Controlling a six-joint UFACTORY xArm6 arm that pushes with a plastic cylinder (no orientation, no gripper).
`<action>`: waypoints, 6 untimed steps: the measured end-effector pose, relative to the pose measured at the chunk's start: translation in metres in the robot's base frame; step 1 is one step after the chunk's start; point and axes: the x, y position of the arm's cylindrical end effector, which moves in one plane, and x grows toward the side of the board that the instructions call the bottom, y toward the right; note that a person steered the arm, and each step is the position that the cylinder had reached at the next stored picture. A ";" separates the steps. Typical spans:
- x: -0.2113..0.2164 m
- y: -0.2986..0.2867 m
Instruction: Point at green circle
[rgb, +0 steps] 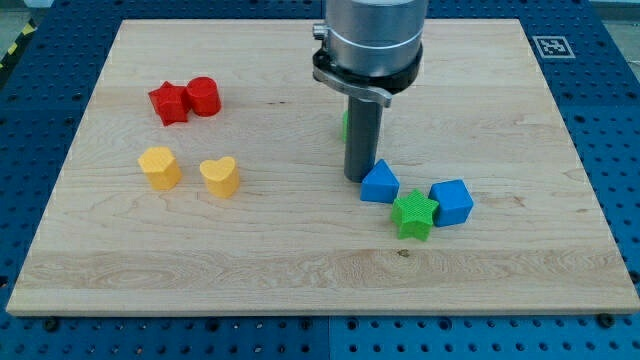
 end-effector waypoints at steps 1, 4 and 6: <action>0.003 0.018; 0.005 -0.027; -0.099 -0.083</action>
